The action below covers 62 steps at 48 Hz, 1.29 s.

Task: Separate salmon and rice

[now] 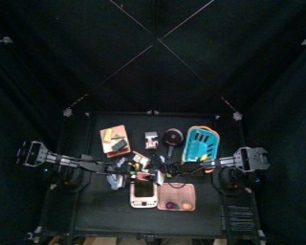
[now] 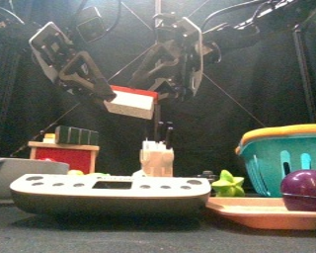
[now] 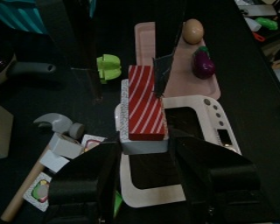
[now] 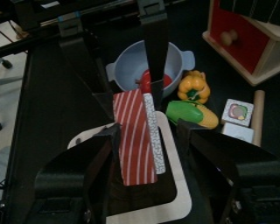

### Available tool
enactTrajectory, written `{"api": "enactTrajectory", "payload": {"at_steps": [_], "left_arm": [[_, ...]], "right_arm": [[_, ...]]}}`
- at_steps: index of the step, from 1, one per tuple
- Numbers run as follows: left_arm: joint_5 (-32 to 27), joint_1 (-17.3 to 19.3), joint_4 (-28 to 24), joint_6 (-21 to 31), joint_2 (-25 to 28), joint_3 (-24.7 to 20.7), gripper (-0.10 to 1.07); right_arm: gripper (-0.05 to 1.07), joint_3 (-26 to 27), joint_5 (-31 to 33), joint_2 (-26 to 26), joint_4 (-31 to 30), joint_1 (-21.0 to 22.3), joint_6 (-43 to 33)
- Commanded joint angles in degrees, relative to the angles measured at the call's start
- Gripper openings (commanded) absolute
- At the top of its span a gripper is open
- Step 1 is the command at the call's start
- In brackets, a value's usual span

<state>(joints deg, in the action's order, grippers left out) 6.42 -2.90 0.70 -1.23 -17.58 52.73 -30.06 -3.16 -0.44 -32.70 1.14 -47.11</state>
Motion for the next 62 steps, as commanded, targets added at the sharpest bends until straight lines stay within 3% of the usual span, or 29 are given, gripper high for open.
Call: {"api": "enactTrajectory", "payload": {"at_steps": [1,41,62], "left_arm": [[0.8,0.1,-0.1,0.0,-0.7,-0.8,0.59],[1.5,0.9,-0.1,0.0,-0.7,-0.3,0.59],[1.6,0.9,-0.1,0.0,-0.7,0.0,0.59]], "right_arm": [[0.88,1.4,-0.4,0.6,-0.1,-0.1,0.1],[0.87,1.8,-0.4,-0.1,-0.2,-0.7,0.2],[0.67,1.9,-0.3,-0.1,-0.3,-0.7,0.1]]}}
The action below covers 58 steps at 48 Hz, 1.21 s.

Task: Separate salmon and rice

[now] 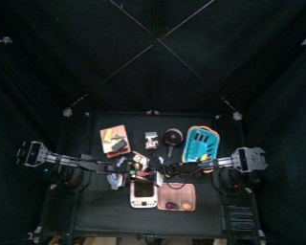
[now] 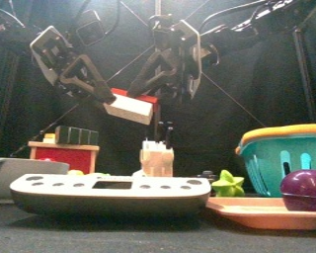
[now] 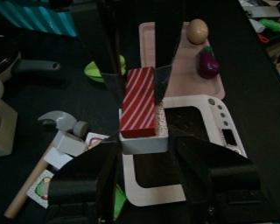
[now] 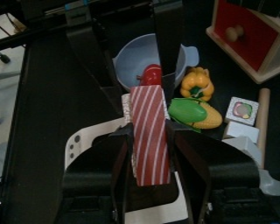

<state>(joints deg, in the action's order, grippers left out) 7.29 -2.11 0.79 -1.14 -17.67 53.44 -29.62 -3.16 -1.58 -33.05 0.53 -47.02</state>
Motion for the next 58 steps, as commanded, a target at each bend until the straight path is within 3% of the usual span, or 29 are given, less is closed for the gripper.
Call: {"api": "enactTrajectory", "payload": {"at_steps": [1,58], "left_arm": [[0.7,0.2,-0.2,-0.1,-0.6,-0.7,0.59],[0.7,1.0,-0.2,-0.1,-0.6,0.4,0.59]], "right_arm": [[0.67,1.5,-0.4,1.1,0.2,-0.1,0.0],[0.63,-2.9,-0.3,6.0,0.8,-0.7,-0.6]]}}
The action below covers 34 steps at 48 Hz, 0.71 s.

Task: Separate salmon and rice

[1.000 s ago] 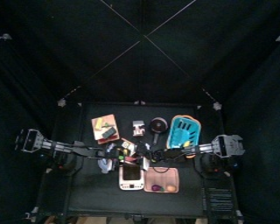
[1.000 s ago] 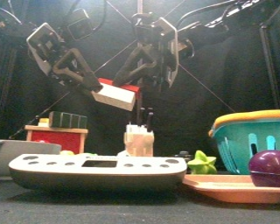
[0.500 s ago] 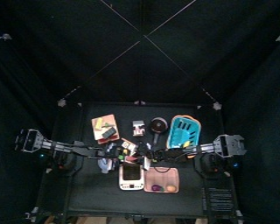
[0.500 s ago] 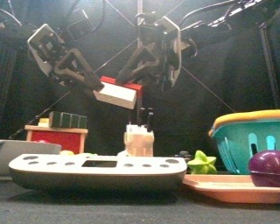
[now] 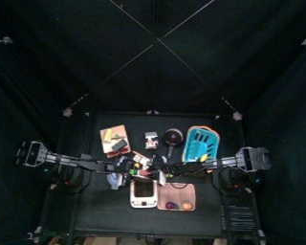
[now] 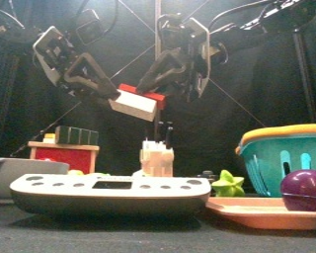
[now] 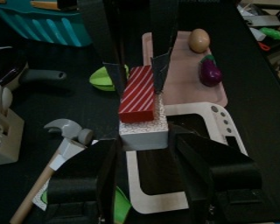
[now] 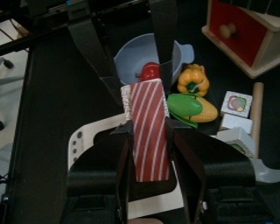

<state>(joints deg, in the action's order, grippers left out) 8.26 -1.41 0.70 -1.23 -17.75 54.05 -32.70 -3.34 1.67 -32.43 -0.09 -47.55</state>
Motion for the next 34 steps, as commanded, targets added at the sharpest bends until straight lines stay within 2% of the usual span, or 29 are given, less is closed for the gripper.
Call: {"api": "enactTrajectory", "payload": {"at_steps": [1,34], "left_arm": [[-0.3,0.3,-0.1,0.0,-0.5,-0.2,0.59],[-0.2,0.8,0.2,0.0,-4.1,2.5,0.59]], "right_arm": [[0.63,0.2,-0.1,2.7,0.1,-0.2,-0.1],[0.63,-2.4,-0.1,5.4,1.1,-0.6,-0.2]]}}
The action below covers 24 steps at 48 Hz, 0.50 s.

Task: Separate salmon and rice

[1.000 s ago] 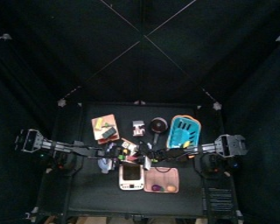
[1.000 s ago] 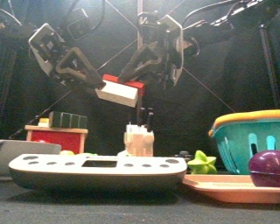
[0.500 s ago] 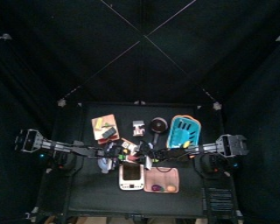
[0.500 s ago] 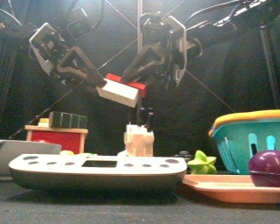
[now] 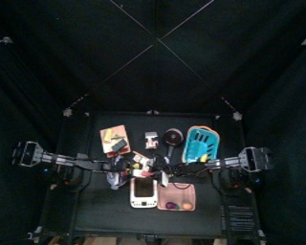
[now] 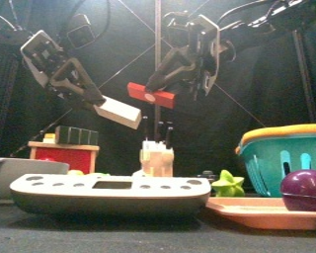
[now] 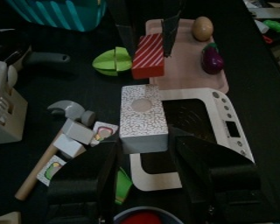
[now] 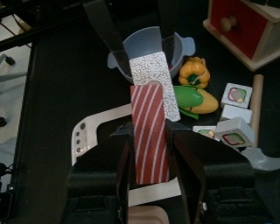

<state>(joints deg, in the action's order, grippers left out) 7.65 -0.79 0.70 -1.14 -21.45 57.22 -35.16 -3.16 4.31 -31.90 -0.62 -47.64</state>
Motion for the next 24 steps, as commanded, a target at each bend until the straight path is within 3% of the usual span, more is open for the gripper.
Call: {"api": "enactTrajectory", "payload": {"at_steps": [1,24], "left_arm": [[0.5,0.2,0.2,-0.1,-0.4,-0.6,0.59],[0.9,0.2,0.2,0.2,-0.4,-0.4,0.59]], "right_arm": [[0.63,-0.1,-0.3,2.9,0.9,-0.1,-0.1],[0.63,-2.4,-0.2,4.7,2.6,0.2,-0.1]]}}
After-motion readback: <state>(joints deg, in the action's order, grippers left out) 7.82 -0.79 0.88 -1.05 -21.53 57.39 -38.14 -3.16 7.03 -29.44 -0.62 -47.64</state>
